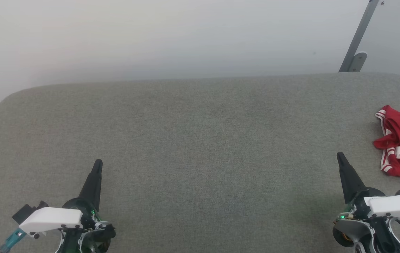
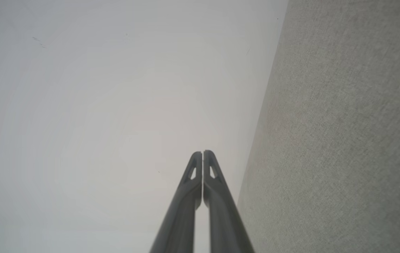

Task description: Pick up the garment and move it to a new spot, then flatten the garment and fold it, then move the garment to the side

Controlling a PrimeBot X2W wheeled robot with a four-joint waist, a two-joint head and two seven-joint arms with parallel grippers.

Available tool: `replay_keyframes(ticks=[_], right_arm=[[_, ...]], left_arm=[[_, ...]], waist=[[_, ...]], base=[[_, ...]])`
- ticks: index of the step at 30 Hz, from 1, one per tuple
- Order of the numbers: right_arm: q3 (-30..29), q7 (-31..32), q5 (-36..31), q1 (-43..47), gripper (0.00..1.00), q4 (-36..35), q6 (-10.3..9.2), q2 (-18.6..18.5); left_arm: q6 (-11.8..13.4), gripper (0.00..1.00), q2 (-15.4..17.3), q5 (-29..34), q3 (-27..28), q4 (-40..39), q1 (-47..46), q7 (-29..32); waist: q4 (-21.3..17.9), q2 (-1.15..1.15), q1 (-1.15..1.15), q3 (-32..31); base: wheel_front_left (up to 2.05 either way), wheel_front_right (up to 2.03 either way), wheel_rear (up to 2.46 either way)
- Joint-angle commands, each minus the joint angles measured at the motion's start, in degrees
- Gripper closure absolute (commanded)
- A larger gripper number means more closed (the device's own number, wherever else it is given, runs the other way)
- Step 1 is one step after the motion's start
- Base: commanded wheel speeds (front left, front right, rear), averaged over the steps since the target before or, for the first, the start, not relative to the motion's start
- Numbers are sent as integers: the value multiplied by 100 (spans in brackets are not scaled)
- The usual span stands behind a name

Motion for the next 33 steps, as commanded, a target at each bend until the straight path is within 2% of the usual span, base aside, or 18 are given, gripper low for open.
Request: replay_keyframes(ticks=[1,33], right_arm=[[-3,14,24,35,100,-17,2,18],[-2,13,25,35,100,-16,2,18]], left_arm=[[0,100,-11,-19,0,-1,-64,19],[0,100,-11,-21,0,-1,-64,18]], waist=[[0,0,0,0],[0,0,0,0]], base=[[0,0,0],[0,0,0]])
